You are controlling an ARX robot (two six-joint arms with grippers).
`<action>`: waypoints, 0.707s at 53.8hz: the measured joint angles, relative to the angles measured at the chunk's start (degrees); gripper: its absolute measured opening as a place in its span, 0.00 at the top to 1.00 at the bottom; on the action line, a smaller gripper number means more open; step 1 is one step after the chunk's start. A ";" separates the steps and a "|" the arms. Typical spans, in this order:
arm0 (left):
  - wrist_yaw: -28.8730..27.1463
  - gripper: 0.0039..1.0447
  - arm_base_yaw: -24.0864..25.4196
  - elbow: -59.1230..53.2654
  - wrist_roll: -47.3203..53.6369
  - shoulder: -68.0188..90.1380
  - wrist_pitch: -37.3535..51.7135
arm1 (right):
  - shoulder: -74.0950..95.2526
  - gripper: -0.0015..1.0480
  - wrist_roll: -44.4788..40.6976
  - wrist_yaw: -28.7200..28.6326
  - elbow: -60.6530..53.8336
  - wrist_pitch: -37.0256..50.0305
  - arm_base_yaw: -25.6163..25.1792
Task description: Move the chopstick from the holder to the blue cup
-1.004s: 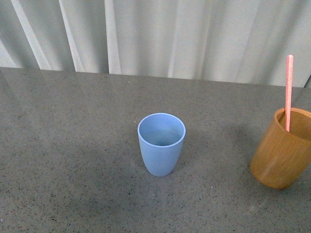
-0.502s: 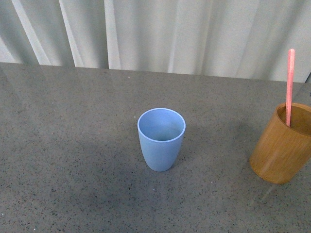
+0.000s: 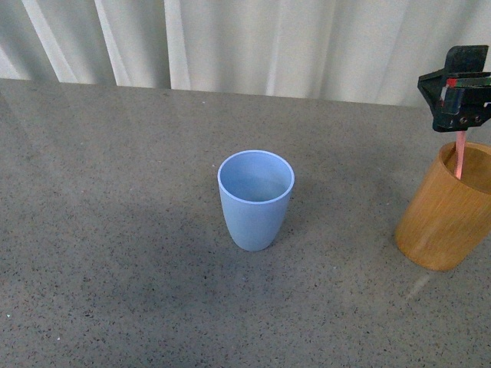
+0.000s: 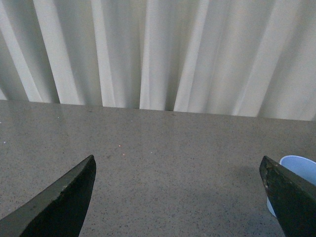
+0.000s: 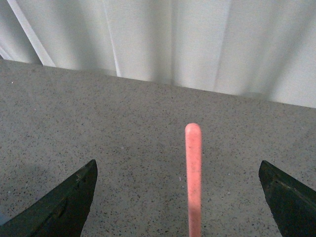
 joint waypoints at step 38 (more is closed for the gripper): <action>0.00 0.06 0.00 0.00 0.00 0.00 0.00 | 7.19 0.40 0.61 0.79 5.11 1.38 -0.09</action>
